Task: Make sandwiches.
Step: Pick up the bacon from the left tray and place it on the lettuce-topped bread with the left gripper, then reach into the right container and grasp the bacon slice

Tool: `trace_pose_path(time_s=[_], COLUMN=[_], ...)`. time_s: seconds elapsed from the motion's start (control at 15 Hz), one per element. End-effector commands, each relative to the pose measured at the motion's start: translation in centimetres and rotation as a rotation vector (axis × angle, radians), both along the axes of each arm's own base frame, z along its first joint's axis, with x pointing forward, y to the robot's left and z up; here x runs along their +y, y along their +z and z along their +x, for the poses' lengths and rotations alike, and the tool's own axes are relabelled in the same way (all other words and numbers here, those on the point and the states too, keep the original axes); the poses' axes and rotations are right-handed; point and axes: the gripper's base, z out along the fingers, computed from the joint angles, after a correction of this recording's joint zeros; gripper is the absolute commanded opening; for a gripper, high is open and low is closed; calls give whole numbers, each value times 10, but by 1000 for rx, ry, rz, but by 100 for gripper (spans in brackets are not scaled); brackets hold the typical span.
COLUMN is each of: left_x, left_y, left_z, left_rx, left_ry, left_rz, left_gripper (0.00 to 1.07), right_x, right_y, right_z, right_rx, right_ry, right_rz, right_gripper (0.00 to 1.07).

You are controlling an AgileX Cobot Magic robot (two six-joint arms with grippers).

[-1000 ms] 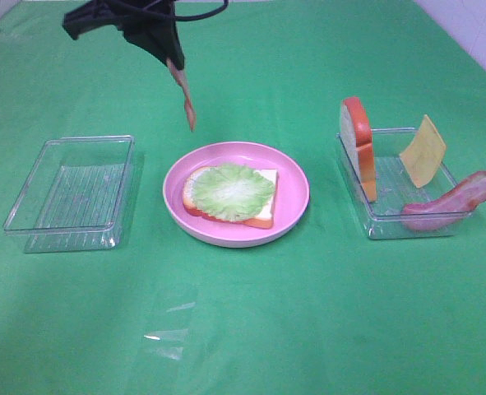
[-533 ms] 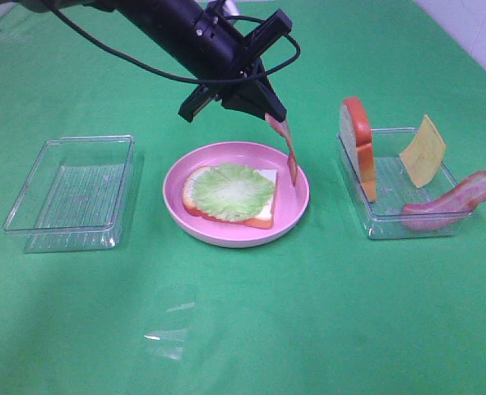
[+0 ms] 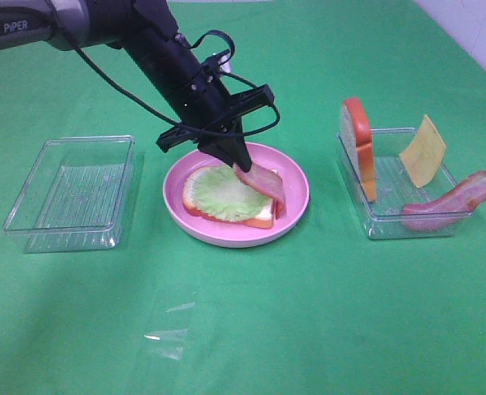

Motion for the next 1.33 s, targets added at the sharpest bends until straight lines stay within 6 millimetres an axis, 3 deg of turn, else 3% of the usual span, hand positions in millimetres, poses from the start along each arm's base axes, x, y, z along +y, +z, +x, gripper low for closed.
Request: trace_pose_path(time_s=[0.07,0.67,0.73,0.87,0.93,1.0,1.33], left_x=[6,11,11,11,12,12,12], left_y=[-3,-5,-6,-5,-5,-4,0], left_z=[1,4,4,4,4,3,2], left_rx=[-14,-57,-44,-46,-43,-44,-34], left_ry=[1,5,19,22,16,4,-14], left_rz=[80,142,145,151,160,161,165], left_gripper=[0,0,6,30,85,102,101], right_x=[-1,-1,-1,-1,-1,-1,-1], right_y=[-1,-1,-1,-1,-1,-1,-1], right_z=[-3,-3,-3,-3,-3,-3,-3], right_rx=[-26,-26,-26,-26,-26,-26,-26], right_ry=[-14,-14,-14,-14,-14,-14,-14], right_rz=[-1,-1,-1,-1,-1,-1,-1], right_gripper=[93,93,93,93,93,93,93])
